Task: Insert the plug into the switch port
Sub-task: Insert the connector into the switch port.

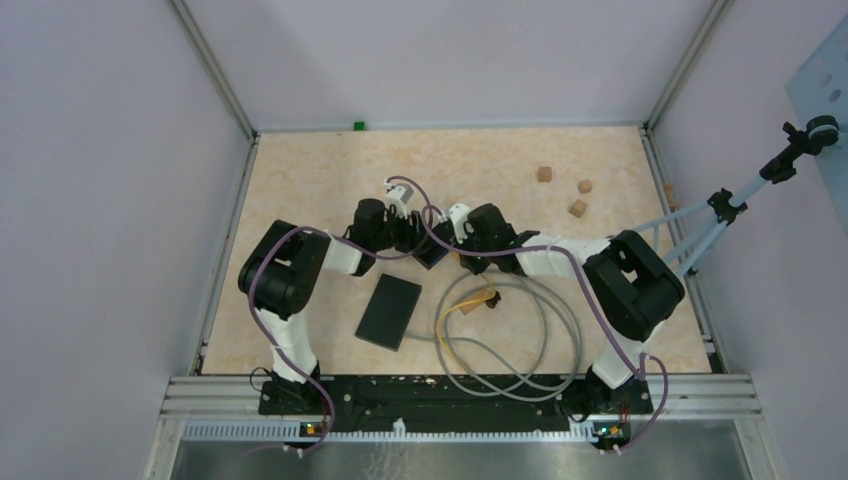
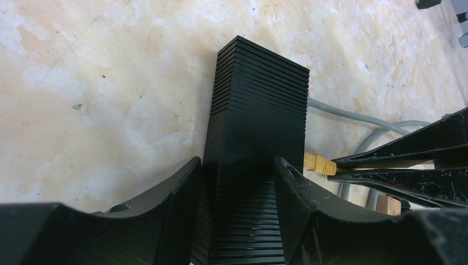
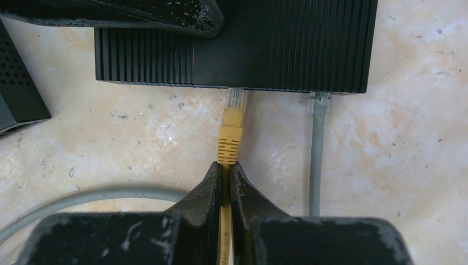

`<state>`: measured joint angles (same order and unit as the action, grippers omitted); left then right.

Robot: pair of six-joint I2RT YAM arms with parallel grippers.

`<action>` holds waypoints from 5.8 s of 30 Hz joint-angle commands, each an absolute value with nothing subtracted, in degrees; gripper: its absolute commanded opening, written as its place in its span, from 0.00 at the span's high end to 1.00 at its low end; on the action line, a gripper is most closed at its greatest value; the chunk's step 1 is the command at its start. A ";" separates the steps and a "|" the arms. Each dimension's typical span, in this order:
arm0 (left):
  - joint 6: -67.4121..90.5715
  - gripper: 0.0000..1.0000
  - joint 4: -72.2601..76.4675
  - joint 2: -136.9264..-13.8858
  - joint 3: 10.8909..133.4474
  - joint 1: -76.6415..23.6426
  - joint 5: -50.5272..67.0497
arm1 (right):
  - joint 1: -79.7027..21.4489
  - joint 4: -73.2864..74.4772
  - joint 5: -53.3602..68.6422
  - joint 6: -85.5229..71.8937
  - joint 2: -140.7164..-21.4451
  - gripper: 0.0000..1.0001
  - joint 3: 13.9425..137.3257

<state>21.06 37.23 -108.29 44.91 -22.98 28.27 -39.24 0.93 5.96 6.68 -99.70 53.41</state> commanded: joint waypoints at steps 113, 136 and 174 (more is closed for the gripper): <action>26.05 0.53 39.40 -118.09 36.28 -31.85 45.74 | -43.77 -30.95 -1.01 -0.40 -105.53 1.00 67.56; 28.64 0.50 46.40 -118.27 33.59 -31.37 48.05 | -43.70 -34.26 -2.52 1.70 -99.93 1.00 57.35; 26.16 0.01 41.28 -103.37 36.80 -18.98 27.81 | -37.48 -20.54 11.05 -0.27 -90.05 0.69 39.29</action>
<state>25.80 42.96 -101.80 35.92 -18.31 24.60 -38.63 -13.10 9.50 -0.60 -88.58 38.92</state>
